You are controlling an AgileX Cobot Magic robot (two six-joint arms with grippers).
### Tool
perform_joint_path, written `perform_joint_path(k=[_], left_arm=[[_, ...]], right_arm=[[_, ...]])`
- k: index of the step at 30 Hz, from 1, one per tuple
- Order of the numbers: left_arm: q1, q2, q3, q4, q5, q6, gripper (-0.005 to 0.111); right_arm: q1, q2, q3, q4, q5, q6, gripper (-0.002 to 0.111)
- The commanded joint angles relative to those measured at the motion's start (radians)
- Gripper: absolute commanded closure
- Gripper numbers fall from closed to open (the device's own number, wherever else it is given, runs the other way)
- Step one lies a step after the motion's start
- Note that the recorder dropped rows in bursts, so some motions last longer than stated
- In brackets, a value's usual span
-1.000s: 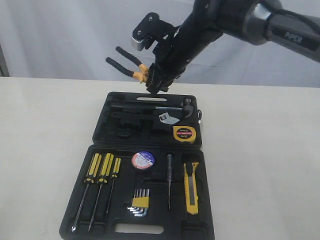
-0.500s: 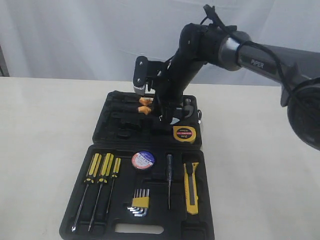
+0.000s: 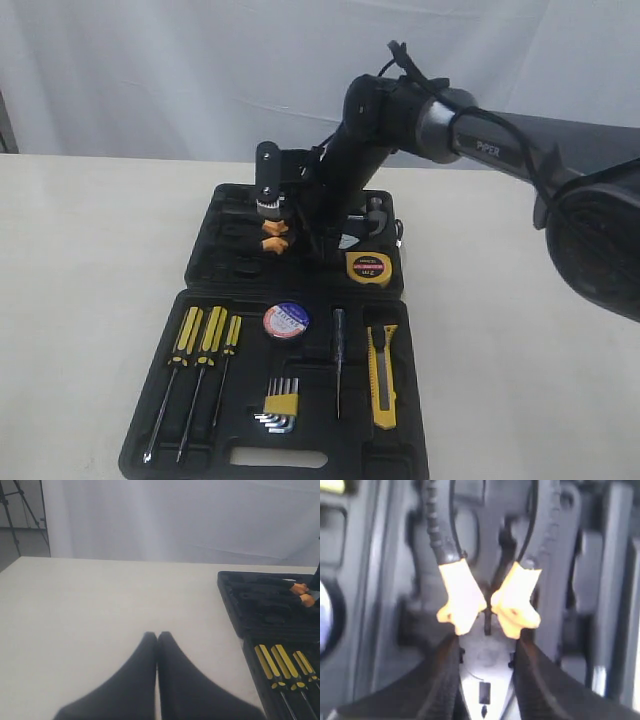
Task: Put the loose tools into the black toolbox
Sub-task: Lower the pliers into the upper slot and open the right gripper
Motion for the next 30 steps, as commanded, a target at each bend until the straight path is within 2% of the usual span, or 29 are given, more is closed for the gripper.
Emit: perform_joint_path(k=[1,9,25,26,30], left_arm=[[-0.002,-0.003,0.002,-0.002,0.001,0.001,0.107],[-0.002,-0.003,0.002,-0.002,0.001,0.001,0.107],[-0.002,-0.003,0.002,-0.002,0.001,0.001,0.107],[-0.002,-0.003,0.002,-0.002,0.001,0.001,0.107],[-0.002,-0.003,0.002,-0.002,0.001,0.001,0.107]], right_arm=[[0.035,0.028,-0.008,0.022,-0.052,0.034,0.109],[0.045,0.051,-0.008,-0.045,-0.088,0.119,0.109],[0.045,0.051,-0.008,-0.124,-0.014,0.205,0.108],[0.045,0.051,-0.008,-0.124,-0.012,0.205,0.106],[0.045,0.051,-0.008,-0.124,-0.01,0.205,0.067]])
